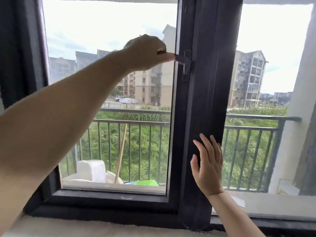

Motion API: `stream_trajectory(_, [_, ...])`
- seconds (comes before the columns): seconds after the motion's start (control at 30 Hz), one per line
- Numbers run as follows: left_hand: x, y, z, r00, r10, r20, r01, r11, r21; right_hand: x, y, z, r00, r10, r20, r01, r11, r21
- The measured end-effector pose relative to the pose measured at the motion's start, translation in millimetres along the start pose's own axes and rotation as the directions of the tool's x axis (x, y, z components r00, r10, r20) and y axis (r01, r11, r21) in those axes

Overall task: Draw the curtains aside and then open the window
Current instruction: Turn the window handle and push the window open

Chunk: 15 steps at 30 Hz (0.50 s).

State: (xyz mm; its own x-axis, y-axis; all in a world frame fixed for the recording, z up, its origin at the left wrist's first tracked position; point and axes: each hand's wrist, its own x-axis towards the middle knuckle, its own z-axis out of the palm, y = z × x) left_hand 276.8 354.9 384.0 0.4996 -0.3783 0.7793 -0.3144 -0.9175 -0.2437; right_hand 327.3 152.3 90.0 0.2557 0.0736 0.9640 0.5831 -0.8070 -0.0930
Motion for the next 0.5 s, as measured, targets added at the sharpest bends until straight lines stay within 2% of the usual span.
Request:
stream_trajectory(0.07, [-14.3,-4.4,9.5,0.982,-0.039,-0.186,0.038,0.999,-0.01,4.7,-16.6,-4.1,0.996,0.083,-0.013,-0.083,0.997,0.003])
stream_trajectory(0.13, [-38.4,-12.6,21.4,0.934,-0.097,-0.345,0.089,0.995,-0.038,12.5,-42.2,-5.6,0.991,0.129,-0.028,-0.128,0.991,0.022])
stream_trajectory(0.2, [-70.1,-25.1,39.4,0.894,-0.133,-0.428,0.097,0.99,-0.104,21.8,-71.5,-0.8,0.998,0.056,0.005,-0.056,0.996,0.063])
stream_trajectory(0.27, [-107.5,-36.2,70.2,0.915,-0.081,-0.394,0.049,0.995,-0.09,30.1,-94.3,15.4,0.994,-0.04,0.1,0.033,0.997,0.069])
stream_trajectory(0.37, [-162.4,-48.5,126.9,0.982,0.094,-0.162,-0.081,0.993,0.084,35.2,-104.6,52.8,0.974,-0.006,0.227,0.001,1.0,0.022])
stream_trajectory(0.43, [-182.0,-59.5,151.9,0.986,0.156,-0.059,-0.147,0.981,0.126,31.9,-101.6,76.7,0.967,0.029,0.255,-0.018,0.999,-0.045])
stream_trajectory(0.5, [-184.4,-72.5,163.3,0.979,0.196,-0.056,-0.185,0.971,0.153,27.6,-99.1,94.1,0.973,0.045,0.226,-0.025,0.996,-0.09])
